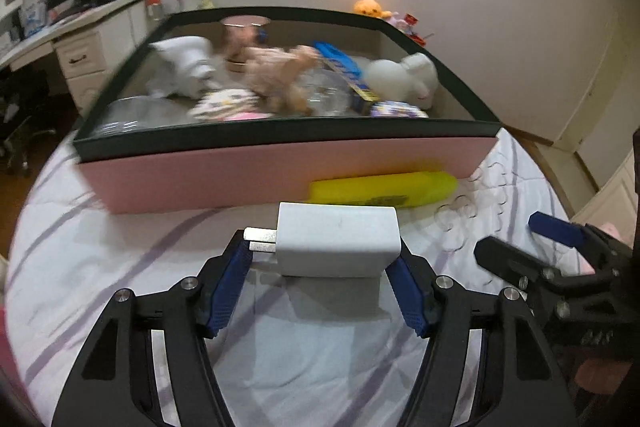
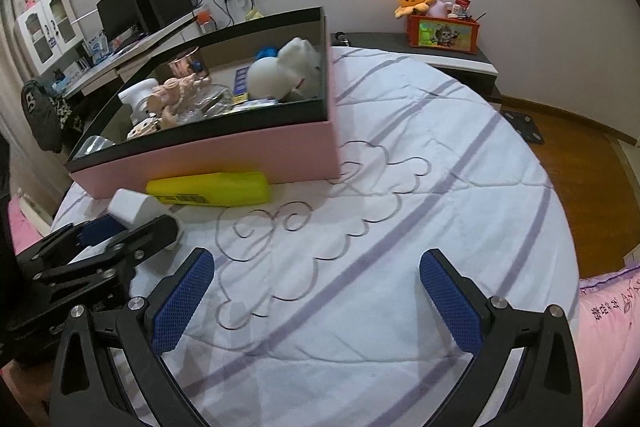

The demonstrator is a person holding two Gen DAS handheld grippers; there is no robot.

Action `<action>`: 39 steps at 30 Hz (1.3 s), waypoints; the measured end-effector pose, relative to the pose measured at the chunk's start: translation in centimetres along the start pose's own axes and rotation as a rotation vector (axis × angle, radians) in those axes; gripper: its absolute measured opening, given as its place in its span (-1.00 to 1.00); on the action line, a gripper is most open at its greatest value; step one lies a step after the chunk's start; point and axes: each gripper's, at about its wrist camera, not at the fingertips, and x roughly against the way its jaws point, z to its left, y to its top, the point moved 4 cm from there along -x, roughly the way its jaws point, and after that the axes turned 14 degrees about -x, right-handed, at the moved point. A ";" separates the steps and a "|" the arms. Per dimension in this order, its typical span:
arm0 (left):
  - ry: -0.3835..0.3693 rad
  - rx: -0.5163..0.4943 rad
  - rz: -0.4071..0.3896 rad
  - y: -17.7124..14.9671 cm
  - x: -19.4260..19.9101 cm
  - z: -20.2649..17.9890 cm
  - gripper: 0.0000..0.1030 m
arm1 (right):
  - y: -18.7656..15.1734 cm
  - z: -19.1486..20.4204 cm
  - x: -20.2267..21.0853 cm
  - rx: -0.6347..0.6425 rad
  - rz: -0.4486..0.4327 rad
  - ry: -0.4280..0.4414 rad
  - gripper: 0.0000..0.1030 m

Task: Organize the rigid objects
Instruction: 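Grasp white charger with left tool while right tool grasps yellow highlighter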

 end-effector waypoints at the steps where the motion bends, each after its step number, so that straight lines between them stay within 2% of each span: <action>1: 0.014 0.005 -0.001 -0.3 0.4 0.6 0.31 | 0.0 0.5 -0.1 0.006 0.003 0.003 1.00; 9: 0.126 0.084 0.010 -2.9 2.2 5.6 0.31 | 0.0 5.6 -2.3 0.056 0.032 0.039 1.00; 13: 0.124 0.121 -0.005 -3.4 2.2 6.5 0.31 | 0.3 7.6 -4.0 0.051 0.051 0.024 1.00; 18: 0.096 0.157 -0.017 -3.8 2.3 6.9 0.31 | 0.3 8.3 -5.1 -0.014 0.037 -0.066 1.00; 20: 0.086 0.164 -0.019 -3.8 2.3 7.0 0.31 | 0.0 8.9 -5.6 0.017 0.019 -0.136 1.00; 22: 0.077 0.169 -0.022 -3.9 2.2 7.0 0.31 | -0.4 9.5 -5.9 0.064 0.003 -0.164 1.00; 26: 0.064 0.179 -0.027 -4.0 2.3 7.0 0.31 | -0.7 9.0 -5.3 0.057 0.002 -0.113 0.99; 36: 0.062 0.180 -0.028 -4.0 2.5 7.1 0.31 | -2.7 6.8 -2.4 0.101 0.011 -0.062 0.62; 39: 0.064 0.176 -0.026 -4.0 2.5 7.1 0.31 | -3.2 6.5 -1.9 0.118 0.026 -0.049 0.61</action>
